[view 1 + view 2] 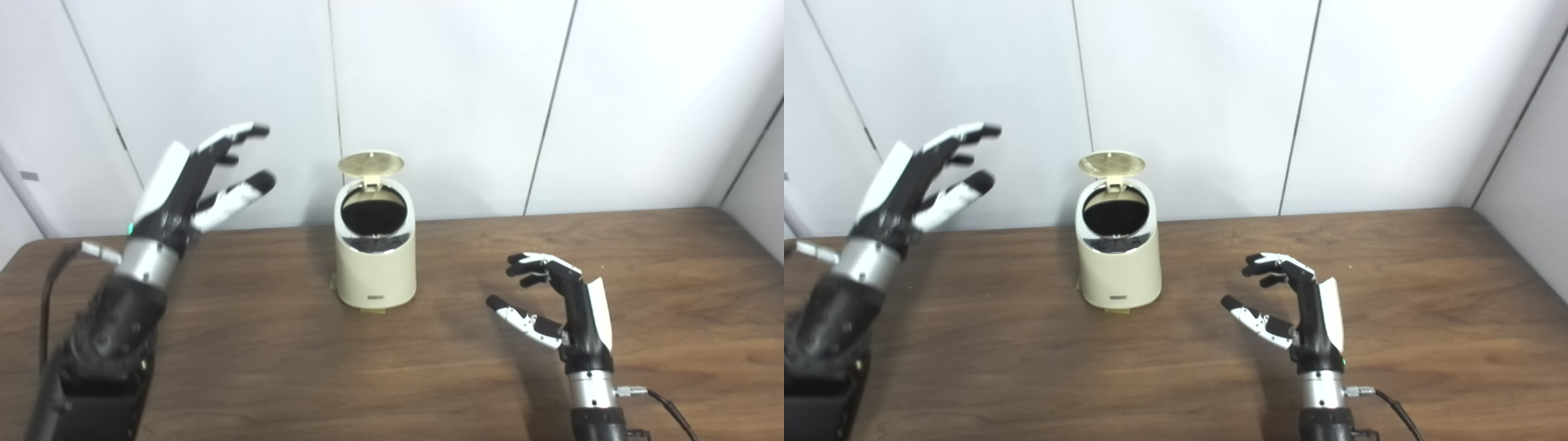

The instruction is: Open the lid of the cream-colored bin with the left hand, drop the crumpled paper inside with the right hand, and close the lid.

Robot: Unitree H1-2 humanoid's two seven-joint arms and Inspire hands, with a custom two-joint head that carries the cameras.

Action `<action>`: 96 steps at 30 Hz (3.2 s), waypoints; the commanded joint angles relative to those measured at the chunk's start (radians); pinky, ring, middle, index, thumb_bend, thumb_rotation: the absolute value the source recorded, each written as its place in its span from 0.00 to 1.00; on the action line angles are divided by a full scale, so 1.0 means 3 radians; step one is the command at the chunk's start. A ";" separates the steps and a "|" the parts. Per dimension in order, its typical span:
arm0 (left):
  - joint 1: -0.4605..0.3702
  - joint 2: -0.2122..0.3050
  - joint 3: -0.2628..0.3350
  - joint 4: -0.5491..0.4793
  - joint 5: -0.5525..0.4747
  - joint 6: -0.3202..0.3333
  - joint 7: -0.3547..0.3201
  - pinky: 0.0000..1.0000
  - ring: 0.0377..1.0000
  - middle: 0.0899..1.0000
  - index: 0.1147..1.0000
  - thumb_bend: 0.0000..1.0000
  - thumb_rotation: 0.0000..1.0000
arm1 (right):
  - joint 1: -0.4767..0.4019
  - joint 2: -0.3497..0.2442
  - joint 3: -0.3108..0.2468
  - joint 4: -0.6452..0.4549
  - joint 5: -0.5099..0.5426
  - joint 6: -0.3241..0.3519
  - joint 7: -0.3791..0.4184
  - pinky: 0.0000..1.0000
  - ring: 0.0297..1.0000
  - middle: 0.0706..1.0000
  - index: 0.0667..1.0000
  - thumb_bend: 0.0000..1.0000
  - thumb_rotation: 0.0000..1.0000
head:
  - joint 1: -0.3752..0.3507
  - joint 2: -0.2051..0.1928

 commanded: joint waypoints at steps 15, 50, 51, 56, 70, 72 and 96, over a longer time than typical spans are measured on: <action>-0.1086 -0.0126 -0.0778 0.0932 0.0889 -0.0136 -0.0047 1.00 1.00 0.92 0.86 1.00 0.98 | -0.0044 0.0013 0.0006 0.0401 -0.0042 -0.0197 -0.0181 0.49 0.59 0.60 0.46 0.49 0.15 | -0.0008 -0.0049; -0.1077 -0.0181 -0.1093 0.1577 0.1458 -0.0493 0.0018 1.00 1.00 0.89 0.85 1.00 0.96 | -0.0106 0.0083 0.0110 0.0561 -0.0003 -0.0289 -0.0279 0.46 0.57 0.61 0.46 0.49 0.15 | -0.0069 -0.0120; -0.1052 -0.0177 -0.1090 0.1556 0.1449 -0.0504 0.0021 1.00 1.00 0.89 0.85 1.00 0.96 | -0.0107 0.0086 0.0109 0.0562 0.0000 -0.0277 -0.0277 0.46 0.57 0.61 0.46 0.49 0.15 | -0.0065 -0.0116; -0.0956 -0.0169 -0.1081 0.1439 0.1477 -0.0476 -0.0035 1.00 1.00 0.88 0.86 1.00 0.96 | -0.0102 0.0094 0.0110 0.0565 0.0023 -0.0251 -0.0259 0.45 0.56 0.60 0.46 0.49 0.15 | -0.0064 -0.0111; -0.0692 -0.0124 -0.1038 0.1115 0.1433 -0.0671 -0.0129 1.00 1.00 0.85 0.86 1.00 0.94 | -0.0116 0.0100 0.0119 0.0588 0.0004 -0.0208 -0.0263 0.45 0.55 0.59 0.46 0.49 0.15 | -0.0071 -0.0098; -0.0682 -0.0113 -0.1037 0.1121 0.1448 -0.0700 -0.0118 1.00 0.99 0.85 0.86 1.00 0.95 | -0.0117 0.0098 0.0125 0.0582 -0.0037 -0.0199 -0.0282 0.44 0.54 0.59 0.46 0.49 0.15 | -0.0078 -0.0097; -0.0467 0.0148 -0.1565 0.1064 0.2831 -0.1259 0.0204 1.00 0.94 0.83 0.82 1.00 0.87 | -0.0127 0.0117 0.0161 0.0514 -0.0126 -0.0149 -0.0277 0.43 0.53 0.58 0.46 0.49 0.15 | -0.0111 -0.0022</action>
